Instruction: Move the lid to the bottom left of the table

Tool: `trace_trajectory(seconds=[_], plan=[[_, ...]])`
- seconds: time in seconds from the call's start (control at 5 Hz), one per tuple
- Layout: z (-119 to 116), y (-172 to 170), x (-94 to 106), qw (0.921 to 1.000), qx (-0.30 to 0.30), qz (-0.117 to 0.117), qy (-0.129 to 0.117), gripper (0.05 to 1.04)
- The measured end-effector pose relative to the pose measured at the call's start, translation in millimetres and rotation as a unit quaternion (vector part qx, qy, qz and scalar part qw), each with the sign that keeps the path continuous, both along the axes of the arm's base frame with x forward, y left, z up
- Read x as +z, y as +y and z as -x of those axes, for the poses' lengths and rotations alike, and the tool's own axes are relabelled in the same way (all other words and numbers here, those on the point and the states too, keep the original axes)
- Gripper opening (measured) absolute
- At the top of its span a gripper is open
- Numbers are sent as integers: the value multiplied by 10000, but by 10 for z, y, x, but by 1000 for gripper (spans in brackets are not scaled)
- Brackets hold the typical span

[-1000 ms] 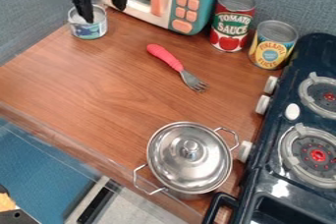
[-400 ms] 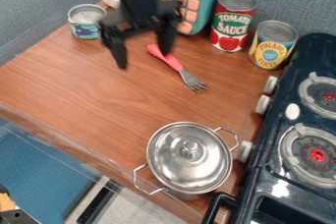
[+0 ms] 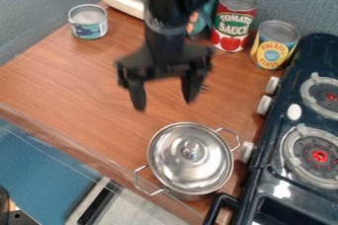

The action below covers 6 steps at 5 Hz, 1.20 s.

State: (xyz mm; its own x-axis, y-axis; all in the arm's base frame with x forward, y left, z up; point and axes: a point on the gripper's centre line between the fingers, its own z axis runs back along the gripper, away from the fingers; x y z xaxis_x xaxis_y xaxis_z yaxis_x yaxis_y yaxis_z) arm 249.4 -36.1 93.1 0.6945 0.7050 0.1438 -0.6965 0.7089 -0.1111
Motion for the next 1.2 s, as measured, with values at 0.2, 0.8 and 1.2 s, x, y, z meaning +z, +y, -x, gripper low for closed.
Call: trace_trajectory(seconds=[0.2,0.8,1.2], plan=[[-14,-100,-74,9997,-260,10,23,1000],[69,-383,-285,9952,-927,-56,321,1000],[60,-438,-394,9928,-1129,-40,404,654]])
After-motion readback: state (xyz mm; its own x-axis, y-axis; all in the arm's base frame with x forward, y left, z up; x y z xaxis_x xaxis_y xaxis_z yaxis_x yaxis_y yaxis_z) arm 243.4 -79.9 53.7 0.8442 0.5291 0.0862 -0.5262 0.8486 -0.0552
